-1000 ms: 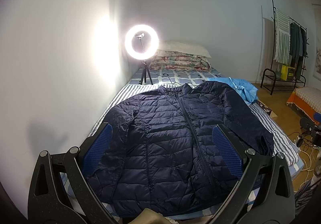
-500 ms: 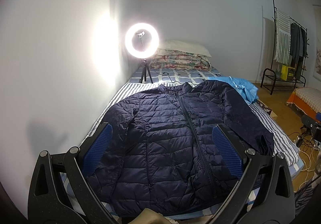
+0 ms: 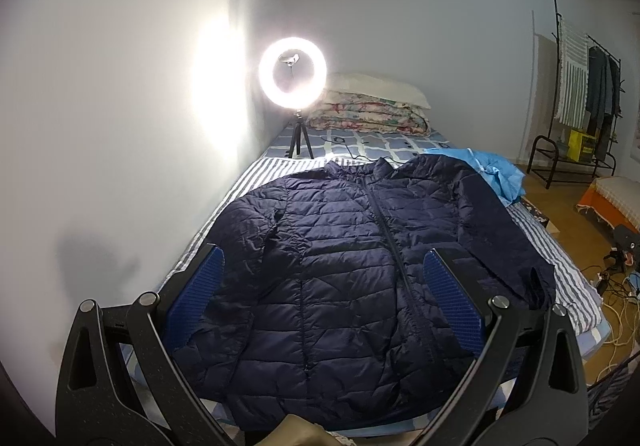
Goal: Fold large clothes
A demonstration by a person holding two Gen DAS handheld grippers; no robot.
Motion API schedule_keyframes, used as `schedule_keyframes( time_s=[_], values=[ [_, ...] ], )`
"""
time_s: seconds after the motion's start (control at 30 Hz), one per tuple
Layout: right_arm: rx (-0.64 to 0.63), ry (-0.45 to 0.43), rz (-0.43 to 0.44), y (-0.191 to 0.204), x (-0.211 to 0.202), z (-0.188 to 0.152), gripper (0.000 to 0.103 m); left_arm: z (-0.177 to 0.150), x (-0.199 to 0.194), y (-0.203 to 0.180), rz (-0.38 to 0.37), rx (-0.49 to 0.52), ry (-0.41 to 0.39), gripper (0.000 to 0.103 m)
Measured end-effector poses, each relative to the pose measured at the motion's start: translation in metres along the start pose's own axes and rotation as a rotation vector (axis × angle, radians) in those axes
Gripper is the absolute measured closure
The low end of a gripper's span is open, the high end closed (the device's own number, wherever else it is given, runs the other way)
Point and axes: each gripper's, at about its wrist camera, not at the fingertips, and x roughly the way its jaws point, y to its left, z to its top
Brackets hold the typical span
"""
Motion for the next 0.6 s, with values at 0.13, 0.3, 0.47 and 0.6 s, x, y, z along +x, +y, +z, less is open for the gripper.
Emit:
schedule_keyframes(
  time_s=[0.13, 0.3, 0.47, 0.6],
  values=[
    [-0.008, 0.002, 0.007, 0.004, 0.005, 0.002, 0.000, -0.002, 0.009, 0.010, 0.022, -0.007, 0.016, 0.001],
    [-0.028, -0.002, 0.043, 0.013, 0.019, 0.009, 0.000, -0.011, 0.021, 0.035, 0.072, -0.023, 0.048, 0.001],
    [-0.083, -0.027, 0.106, 0.037, 0.039, 0.015, 0.000, -0.030, 0.031, 0.070, 0.162, -0.035, 0.093, 0.009],
    [-0.118, -0.064, 0.210, 0.060, 0.058, 0.020, 0.000, -0.055, 0.044, 0.105, 0.196, -0.104, 0.181, 0.023]
  ],
)
